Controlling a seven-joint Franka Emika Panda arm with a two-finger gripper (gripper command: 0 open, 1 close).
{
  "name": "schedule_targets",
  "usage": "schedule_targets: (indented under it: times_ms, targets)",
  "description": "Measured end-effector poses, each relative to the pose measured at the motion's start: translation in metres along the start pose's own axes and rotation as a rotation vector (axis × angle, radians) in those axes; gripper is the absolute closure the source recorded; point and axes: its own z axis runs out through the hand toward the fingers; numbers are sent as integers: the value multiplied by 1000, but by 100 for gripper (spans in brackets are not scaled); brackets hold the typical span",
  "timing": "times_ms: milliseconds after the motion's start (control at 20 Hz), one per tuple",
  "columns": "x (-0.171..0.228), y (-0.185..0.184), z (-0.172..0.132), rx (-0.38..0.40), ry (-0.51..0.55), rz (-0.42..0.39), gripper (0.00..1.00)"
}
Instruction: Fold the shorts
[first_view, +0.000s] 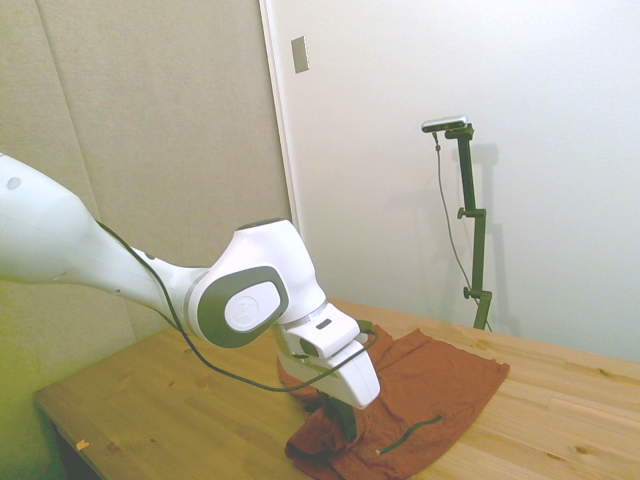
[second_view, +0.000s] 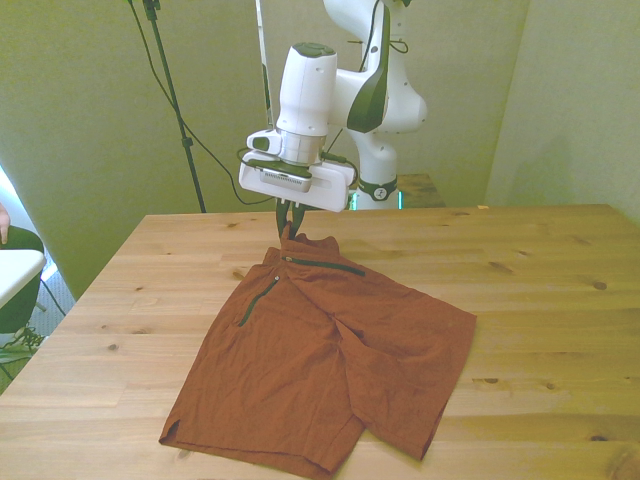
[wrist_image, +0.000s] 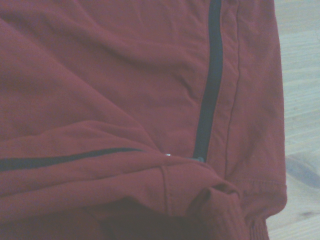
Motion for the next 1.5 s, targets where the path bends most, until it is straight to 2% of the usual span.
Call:
schedule_targets:
  times_ms: [400, 600, 800, 900, 1000, 1250, 1500]
  targets:
    - [4, 1, 2, 0, -13, -14, 0]
    - [4, 7, -2, -28, -19, -34, 0]
    - [11, 20, -41, -43, 33, -70, 0]
    - [8, 14, -64, -34, 86, -135, 0]
    - [-6, -14, -73, -8, 149, -235, 0]
    - [-81, -120, -44, 15, 309, -515, 0]
    - [-164, -201, -38, 33, 390, -637, 0]
